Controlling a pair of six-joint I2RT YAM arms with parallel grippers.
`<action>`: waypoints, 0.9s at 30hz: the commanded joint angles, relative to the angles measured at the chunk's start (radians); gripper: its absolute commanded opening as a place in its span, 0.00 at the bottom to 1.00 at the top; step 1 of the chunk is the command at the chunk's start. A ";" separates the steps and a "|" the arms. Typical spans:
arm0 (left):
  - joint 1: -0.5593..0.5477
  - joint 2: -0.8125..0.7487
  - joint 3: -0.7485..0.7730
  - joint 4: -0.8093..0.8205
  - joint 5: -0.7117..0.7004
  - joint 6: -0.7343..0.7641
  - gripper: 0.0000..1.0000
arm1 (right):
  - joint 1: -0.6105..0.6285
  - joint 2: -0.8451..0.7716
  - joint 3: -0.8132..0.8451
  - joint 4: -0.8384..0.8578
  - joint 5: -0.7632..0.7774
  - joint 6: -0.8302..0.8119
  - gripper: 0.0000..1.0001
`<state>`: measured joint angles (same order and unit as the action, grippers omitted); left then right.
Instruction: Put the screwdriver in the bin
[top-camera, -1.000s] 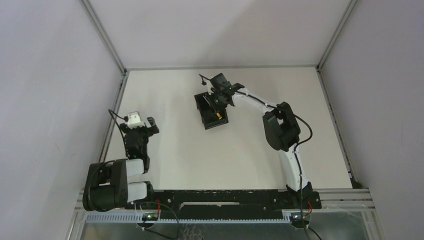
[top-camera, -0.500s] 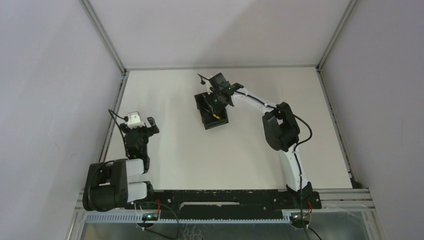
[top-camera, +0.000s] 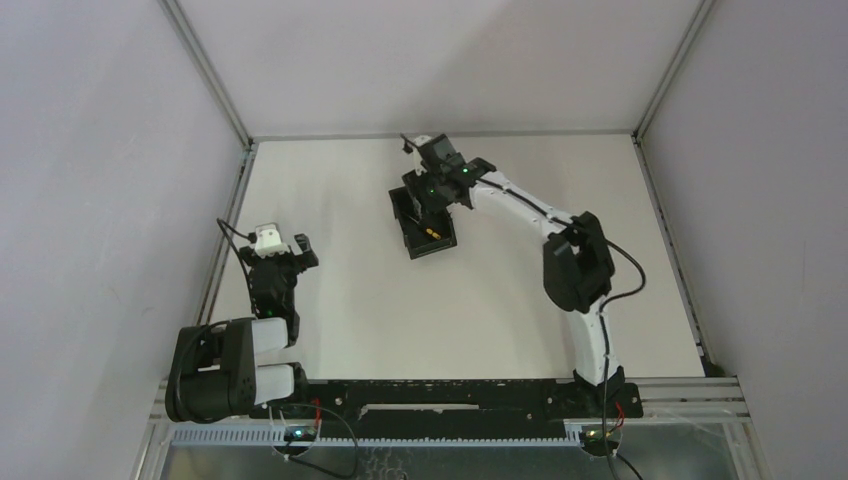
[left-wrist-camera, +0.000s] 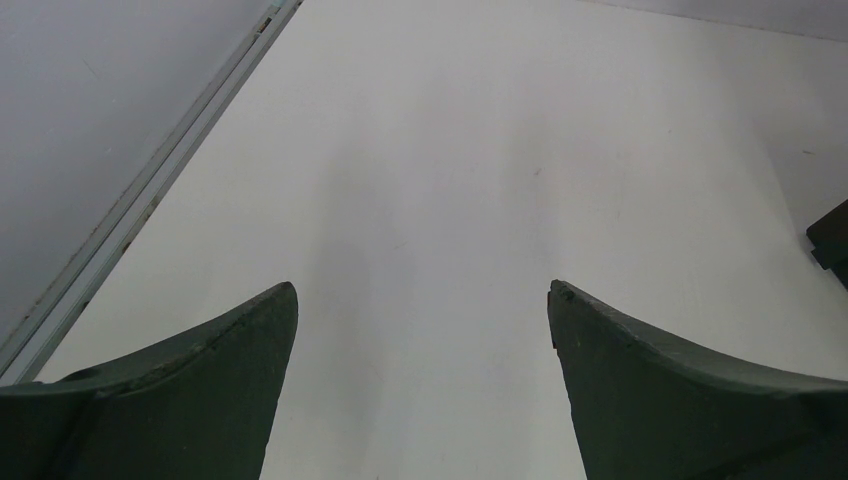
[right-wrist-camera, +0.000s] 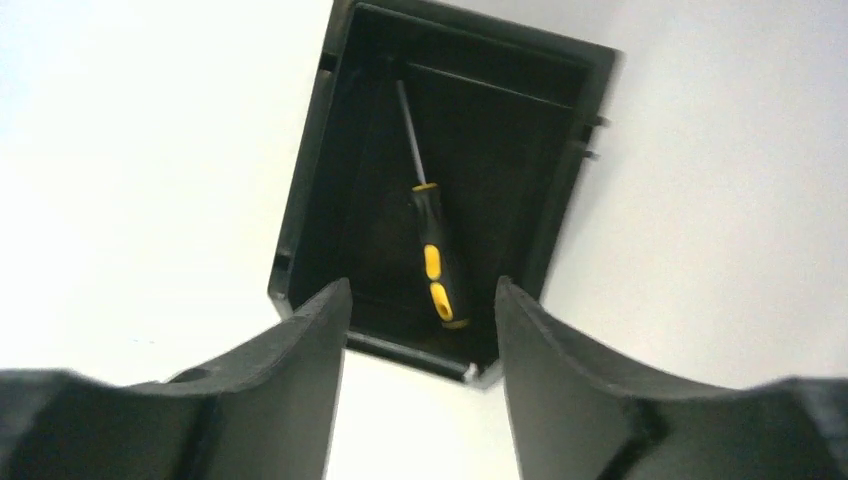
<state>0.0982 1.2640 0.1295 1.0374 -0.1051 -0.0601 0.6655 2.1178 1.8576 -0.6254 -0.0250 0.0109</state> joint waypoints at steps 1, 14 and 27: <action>-0.003 -0.012 0.051 0.034 -0.010 0.018 1.00 | -0.050 -0.239 -0.080 0.023 0.113 0.107 0.69; -0.002 -0.012 0.050 0.034 -0.010 0.019 1.00 | -0.556 -0.754 -0.698 0.168 0.121 0.228 1.00; -0.004 -0.012 0.050 0.035 -0.010 0.019 1.00 | -0.647 -0.932 -0.893 0.294 0.086 0.187 0.97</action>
